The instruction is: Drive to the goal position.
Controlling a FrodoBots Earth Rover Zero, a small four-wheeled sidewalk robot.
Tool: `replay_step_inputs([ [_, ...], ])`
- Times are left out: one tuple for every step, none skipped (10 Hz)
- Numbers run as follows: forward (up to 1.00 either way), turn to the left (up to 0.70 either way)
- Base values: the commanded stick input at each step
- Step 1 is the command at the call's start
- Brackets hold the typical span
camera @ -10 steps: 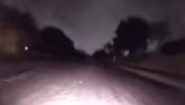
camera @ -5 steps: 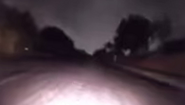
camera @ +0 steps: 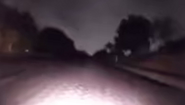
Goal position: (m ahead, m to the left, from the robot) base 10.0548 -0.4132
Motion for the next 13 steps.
replay_step_inputs([
  [0.70,0.00],
  [0.70,0.00],
  [0.70,0.00],
  [0.70,0.00],
  [0.70,0.00],
  [0.70,0.00],
  [0.70,0.00],
  [0.70,0.00],
  [0.70,0.00],
  [0.70,0.00],
  [0.70,0.00],
  [0.70,0.00],
  [0.70,0.00],
])
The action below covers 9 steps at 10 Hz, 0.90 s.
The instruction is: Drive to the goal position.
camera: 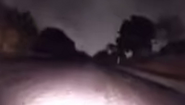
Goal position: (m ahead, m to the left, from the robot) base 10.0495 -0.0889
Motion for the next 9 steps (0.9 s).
replay_step_inputs([
  [0.70,0.00],
  [0.70,0.00],
  [0.70,0.00],
  [0.70,0.00],
  [0.70,0.00],
  [0.70,0.00],
  [0.70,0.00],
  [0.70,0.00],
  [0.70,0.00],
])
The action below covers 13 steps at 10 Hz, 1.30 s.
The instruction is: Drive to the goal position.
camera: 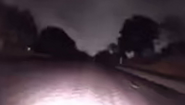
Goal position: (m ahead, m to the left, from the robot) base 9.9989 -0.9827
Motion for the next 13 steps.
replay_step_inputs([
  [0.70,0.00],
  [0.70,0.00],
  [0.70,0.00],
  [0.70,0.00],
  [0.70,0.00],
  [0.70,0.00],
  [0.70,0.00],
  [0.70,0.00],
  [0.70,0.00],
  [0.70,0.00],
  [0.70,0.00],
  [0.70,0.00],
  [0.70,0.00],
])
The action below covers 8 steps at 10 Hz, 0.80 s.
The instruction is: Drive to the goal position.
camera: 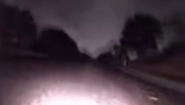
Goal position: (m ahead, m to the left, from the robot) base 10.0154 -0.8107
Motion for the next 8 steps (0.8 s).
replay_step_inputs([
  [0.70,0.00],
  [0.70,0.00],
  [0.70,0.00],
  [0.70,0.00],
  [0.70,0.00],
  [0.70,0.00],
  [0.70,0.00],
  [0.70,0.00],
])
